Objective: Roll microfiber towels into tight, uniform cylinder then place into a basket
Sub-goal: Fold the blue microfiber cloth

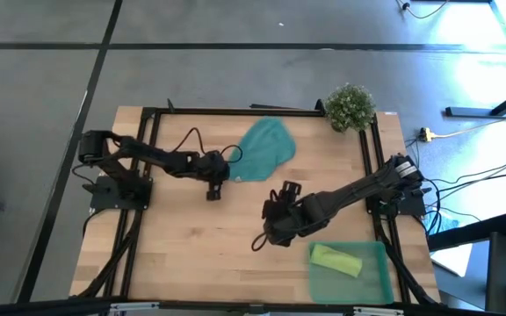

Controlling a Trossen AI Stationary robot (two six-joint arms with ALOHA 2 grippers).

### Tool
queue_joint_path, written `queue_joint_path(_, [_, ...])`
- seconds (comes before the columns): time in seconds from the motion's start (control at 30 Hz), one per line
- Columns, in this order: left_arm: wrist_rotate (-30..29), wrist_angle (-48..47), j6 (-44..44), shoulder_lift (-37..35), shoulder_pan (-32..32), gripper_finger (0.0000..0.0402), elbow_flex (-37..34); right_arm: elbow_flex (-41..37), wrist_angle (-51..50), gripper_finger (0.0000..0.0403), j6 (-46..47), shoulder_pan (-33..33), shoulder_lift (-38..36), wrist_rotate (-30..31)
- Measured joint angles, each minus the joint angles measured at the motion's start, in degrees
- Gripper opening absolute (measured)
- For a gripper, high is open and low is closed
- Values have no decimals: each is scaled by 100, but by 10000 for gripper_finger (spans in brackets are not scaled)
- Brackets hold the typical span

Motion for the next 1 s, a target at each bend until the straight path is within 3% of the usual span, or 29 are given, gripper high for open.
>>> queue_joint_path(0.3, [-126, -805, -791, -1538, -565, 1, 6, -1399, 2780, 264, -1497, -81, 4, 498])
queue_joint_path(0.5, [-472, -791, -1030, -2338, -976, 1, 10, -2642, 5307, 264, -2018, -228, 4, 1458])
queue_joint_path(0.67, [-762, -757, -1238, -2561, -1142, 0, 10, -3330, 6769, 264, -2029, -332, 6, 2195])
queue_joint_path(0.87, [-906, -195, -1325, -2560, -1211, 0, 15, -3507, 7780, 264, -2298, -500, 310, 1821])
queue_joint_path(1.0, [-1037, 72, -1325, -2560, -1220, 0, 21, -3207, 7800, 264, -2634, -498, 688, 2535])
